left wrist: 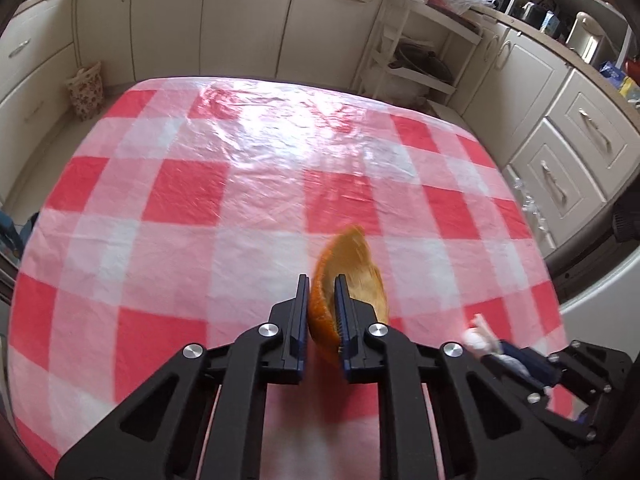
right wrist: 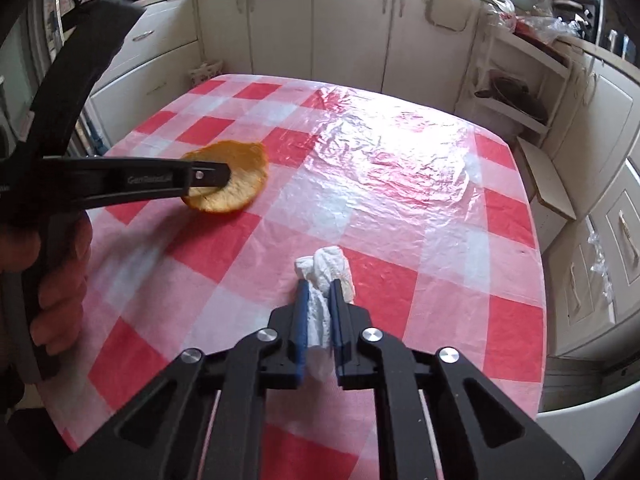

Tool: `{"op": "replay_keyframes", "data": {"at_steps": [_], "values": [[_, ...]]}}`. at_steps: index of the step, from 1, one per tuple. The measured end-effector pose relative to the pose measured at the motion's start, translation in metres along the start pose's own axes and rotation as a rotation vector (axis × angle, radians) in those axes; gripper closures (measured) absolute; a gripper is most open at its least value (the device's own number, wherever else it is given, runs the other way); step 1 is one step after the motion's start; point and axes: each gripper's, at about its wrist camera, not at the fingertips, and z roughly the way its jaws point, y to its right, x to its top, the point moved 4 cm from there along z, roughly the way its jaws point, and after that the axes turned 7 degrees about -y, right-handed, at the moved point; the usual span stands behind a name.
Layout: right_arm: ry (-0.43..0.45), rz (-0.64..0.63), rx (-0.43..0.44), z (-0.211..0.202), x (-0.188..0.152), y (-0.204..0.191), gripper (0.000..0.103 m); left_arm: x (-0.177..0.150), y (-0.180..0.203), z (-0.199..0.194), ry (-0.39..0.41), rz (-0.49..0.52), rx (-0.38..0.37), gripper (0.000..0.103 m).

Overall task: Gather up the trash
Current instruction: 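Grasp the white tissue with the right gripper while the left holds the peel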

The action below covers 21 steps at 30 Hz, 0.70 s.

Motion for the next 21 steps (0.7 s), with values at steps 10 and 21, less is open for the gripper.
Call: {"op": "replay_keyframes", "data": {"at_steps": [10,21], "values": [[-0.012,-0.064,-0.043,-0.035,-0.033,0.004,0.092,-0.034,0.074,-0.032,0.064,0.099,-0.039,0.094],[-0.018,-0.083,-0.092,-0.062,-0.069,0.026,0.092,-0.067,0.146,-0.054,0.118,0.238,-0.021,0.093]]}}
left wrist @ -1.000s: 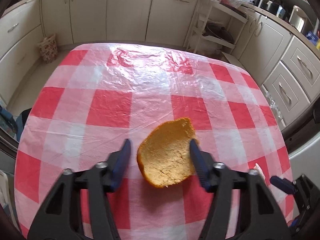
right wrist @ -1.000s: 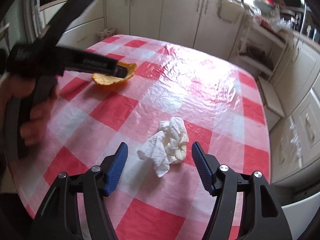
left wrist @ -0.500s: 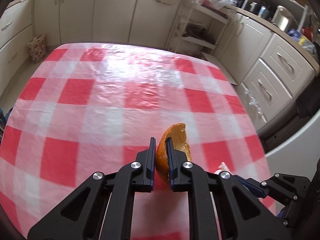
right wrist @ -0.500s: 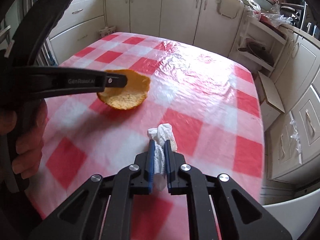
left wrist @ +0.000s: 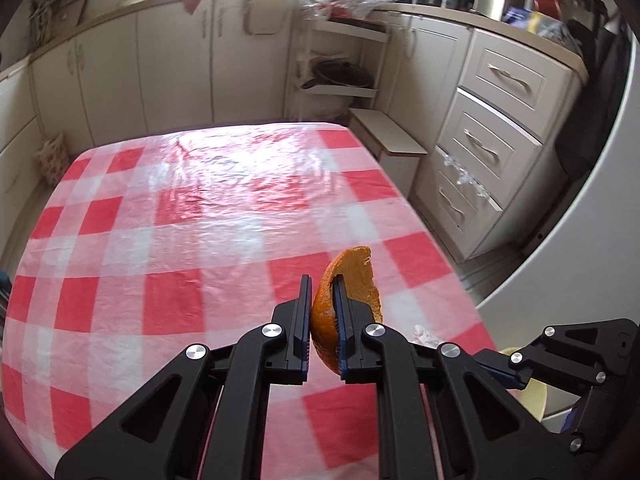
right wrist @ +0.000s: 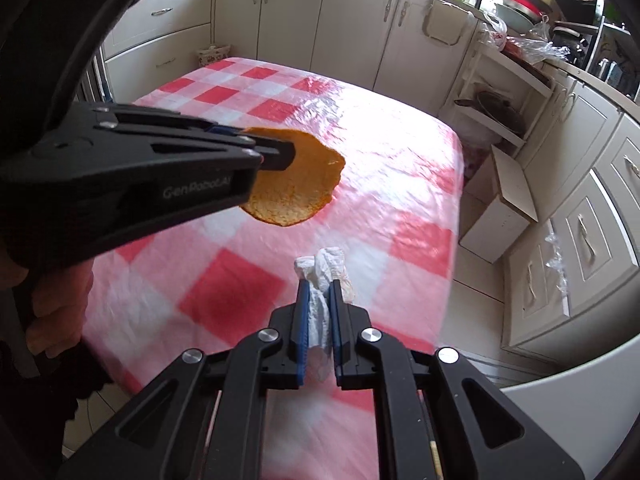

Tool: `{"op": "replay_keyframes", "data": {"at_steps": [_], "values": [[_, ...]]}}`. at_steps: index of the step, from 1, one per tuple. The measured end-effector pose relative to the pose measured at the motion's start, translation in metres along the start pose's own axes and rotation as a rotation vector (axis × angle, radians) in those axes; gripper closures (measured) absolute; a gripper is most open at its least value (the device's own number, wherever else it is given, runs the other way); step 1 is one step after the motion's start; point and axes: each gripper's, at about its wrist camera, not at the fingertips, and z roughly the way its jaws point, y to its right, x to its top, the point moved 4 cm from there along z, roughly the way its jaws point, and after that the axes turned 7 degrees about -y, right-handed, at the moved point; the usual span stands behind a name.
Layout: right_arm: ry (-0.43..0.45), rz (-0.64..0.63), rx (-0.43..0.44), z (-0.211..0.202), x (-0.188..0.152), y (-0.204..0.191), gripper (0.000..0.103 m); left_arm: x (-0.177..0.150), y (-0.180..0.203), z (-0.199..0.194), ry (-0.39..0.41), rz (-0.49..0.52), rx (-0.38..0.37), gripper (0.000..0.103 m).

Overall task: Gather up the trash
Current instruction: 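Grasp the white tissue with the right gripper while the left holds the peel, then carry the tissue and peel over the bucket and open both grippers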

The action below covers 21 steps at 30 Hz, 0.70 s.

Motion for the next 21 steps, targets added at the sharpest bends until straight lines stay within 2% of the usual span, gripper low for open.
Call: {"op": "replay_keyframes", "data": {"at_steps": [14,21], "values": [[-0.030,0.028,-0.063,-0.015,-0.049,0.039,0.092,-0.008,0.055,-0.003,0.001,0.089,-0.011,0.094],[-0.055,0.072,-0.146,-0.025,-0.083,0.075,0.092,-0.019,0.103,-0.008,-0.011,0.114,-0.090,0.093]]}}
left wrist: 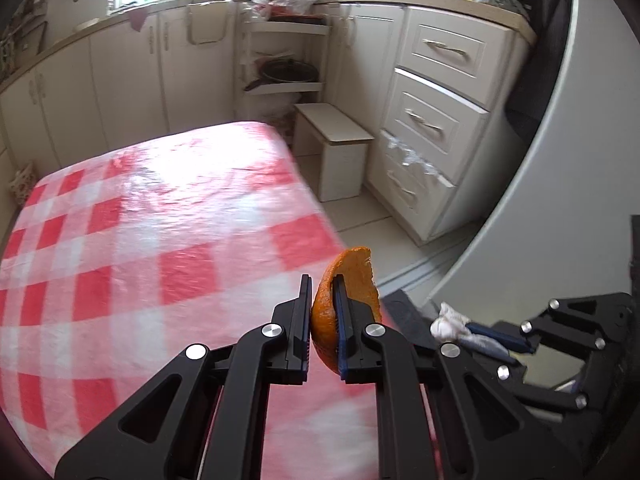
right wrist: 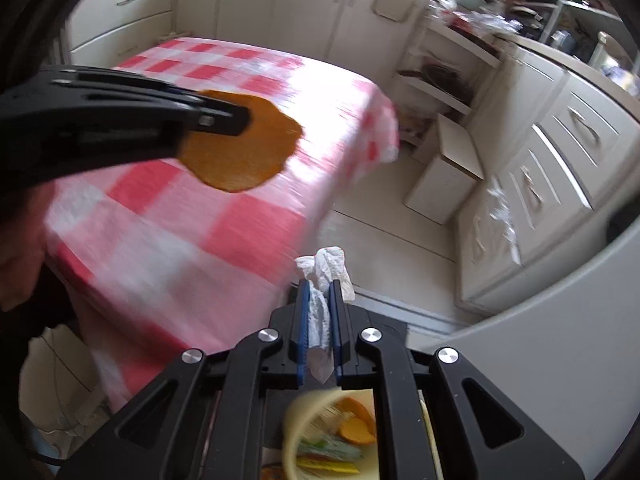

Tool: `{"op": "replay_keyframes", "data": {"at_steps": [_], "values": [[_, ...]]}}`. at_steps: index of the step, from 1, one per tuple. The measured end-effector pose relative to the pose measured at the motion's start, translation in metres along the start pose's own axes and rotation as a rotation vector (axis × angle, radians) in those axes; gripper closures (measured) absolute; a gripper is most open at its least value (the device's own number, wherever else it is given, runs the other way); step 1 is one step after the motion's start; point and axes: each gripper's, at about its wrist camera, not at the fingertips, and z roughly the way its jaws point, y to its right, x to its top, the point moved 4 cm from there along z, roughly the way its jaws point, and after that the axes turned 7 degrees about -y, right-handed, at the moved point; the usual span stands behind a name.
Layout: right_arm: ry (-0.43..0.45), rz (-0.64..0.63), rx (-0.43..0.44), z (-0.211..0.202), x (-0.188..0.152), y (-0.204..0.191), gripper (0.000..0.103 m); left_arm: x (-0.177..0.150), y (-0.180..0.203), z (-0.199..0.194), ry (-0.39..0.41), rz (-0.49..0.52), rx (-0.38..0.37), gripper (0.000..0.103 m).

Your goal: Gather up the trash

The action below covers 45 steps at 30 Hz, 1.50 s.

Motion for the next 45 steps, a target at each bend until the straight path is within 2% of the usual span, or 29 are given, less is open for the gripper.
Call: {"op": "replay_keyframes", "data": {"at_steps": [7,11,12,13,14,16,19,21,23,28,30,32,35,39,45], "values": [[-0.117,0.135,-0.072,0.019,-0.062,0.065,0.092,-0.014,0.080,0.012,-0.033,0.081,-0.095,0.093],[-0.174,0.173,-0.092,0.029,-0.093,0.084,0.090,-0.026,0.127,0.030,-0.084,0.115,-0.152,0.093],[-0.187,0.179,-0.091,0.031,-0.099,0.088,0.087,-0.030,0.140,0.037,-0.107,0.118,-0.170,0.093],[-0.203,0.184,-0.092,0.034,-0.104,0.090,0.075,-0.032,0.148,0.042,-0.123,0.118,-0.181,0.093],[-0.212,0.190,-0.101,0.035,-0.110,0.093,0.067,-0.036,0.159,0.050,-0.153,0.119,-0.201,0.093],[-0.221,0.203,-0.102,0.035,-0.116,0.099,0.067,-0.044,0.177,0.068,-0.221,0.115,-0.232,0.093],[-0.246,0.206,-0.124,0.034,-0.130,0.105,0.064,-0.057,0.192,0.094,-0.328,0.082,-0.281,0.087],[-0.269,0.210,-0.135,0.033,-0.139,0.110,0.061,-0.066,0.196,0.104,-0.373,0.061,-0.285,0.083],[-0.282,0.217,-0.129,0.033,-0.145,0.112,0.058,-0.071,0.196,0.104,-0.385,0.046,-0.282,0.071],[-0.274,0.254,-0.112,0.022,-0.153,0.116,0.055,-0.073,0.178,0.073,-0.351,-0.007,-0.247,0.057],[-0.231,0.282,-0.115,0.003,-0.151,0.116,0.048,-0.076,0.171,0.045,-0.305,-0.015,-0.220,0.050],[-0.178,0.303,-0.146,-0.019,-0.148,0.112,0.037,-0.078,0.164,0.018,-0.256,-0.015,-0.187,0.037],[-0.077,0.358,-0.191,-0.062,-0.152,0.100,0.028,-0.082,0.152,-0.026,-0.176,-0.022,-0.136,0.025],[0.053,0.454,-0.210,-0.117,-0.177,0.069,0.018,-0.102,0.144,-0.088,-0.080,-0.026,-0.087,0.018],[0.213,0.513,-0.308,-0.192,-0.219,0.010,0.010,-0.137,0.142,-0.171,0.036,0.004,-0.036,0.014]]}}
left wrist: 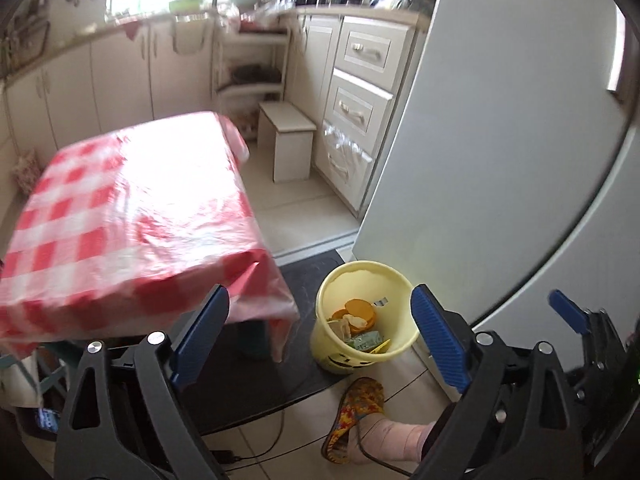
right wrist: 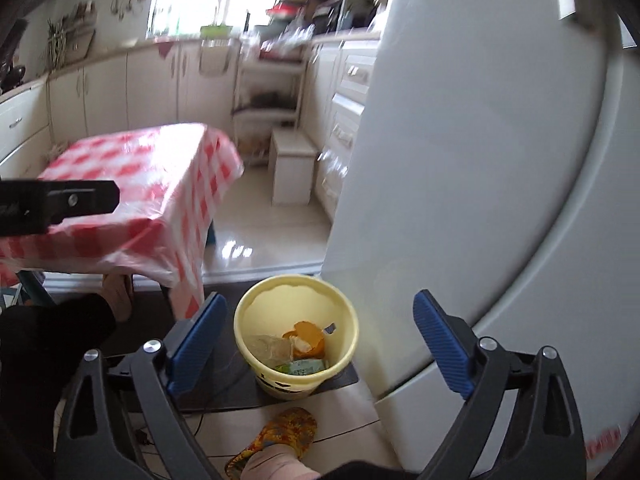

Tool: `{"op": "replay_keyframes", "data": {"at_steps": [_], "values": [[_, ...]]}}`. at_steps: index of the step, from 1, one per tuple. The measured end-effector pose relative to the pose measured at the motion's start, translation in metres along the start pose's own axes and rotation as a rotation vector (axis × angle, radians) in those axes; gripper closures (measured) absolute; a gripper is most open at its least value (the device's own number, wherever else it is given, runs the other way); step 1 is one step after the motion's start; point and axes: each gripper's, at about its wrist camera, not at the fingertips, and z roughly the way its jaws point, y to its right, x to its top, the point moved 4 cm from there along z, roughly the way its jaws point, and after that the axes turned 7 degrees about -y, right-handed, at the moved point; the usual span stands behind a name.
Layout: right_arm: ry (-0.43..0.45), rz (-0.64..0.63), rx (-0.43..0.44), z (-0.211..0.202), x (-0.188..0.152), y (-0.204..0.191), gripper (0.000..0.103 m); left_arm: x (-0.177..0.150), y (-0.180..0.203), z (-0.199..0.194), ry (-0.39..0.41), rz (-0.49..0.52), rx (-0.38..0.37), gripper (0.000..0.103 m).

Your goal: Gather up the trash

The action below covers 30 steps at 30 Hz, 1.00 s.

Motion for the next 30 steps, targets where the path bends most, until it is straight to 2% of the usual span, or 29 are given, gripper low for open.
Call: {"op": "replay_keyframes", "data": {"at_steps": [3,8,15,20,23,30], "values": [[0.062,0.042,-0.031,-0.041,-0.011,0.001,0.007,-0.008,0.001,-0.036,0.052,0.022,0.006,0.011],[0.090,0.111,-0.087,-0.091,-0.019,0.002,0.007,-0.028,0.001,-0.097,0.122,0.036,0.004,0.008],[0.124,0.134,-0.012,-0.152,-0.038,-0.016,0.007,-0.055,-0.010,-0.143,0.150,0.021,0.027,0.008],[0.128,0.129,-0.017,-0.166,-0.054,-0.032,0.007,-0.075,-0.014,-0.154,0.134,0.014,0.050,0.008],[0.102,0.154,0.010,-0.163,-0.055,-0.033,0.007,-0.087,-0.017,-0.162,0.138,0.013,0.075,0.008],[0.084,0.184,0.027,-0.166,-0.060,-0.030,0.007,-0.099,-0.036,-0.180,0.175,-0.075,0.104,0.008]]}}
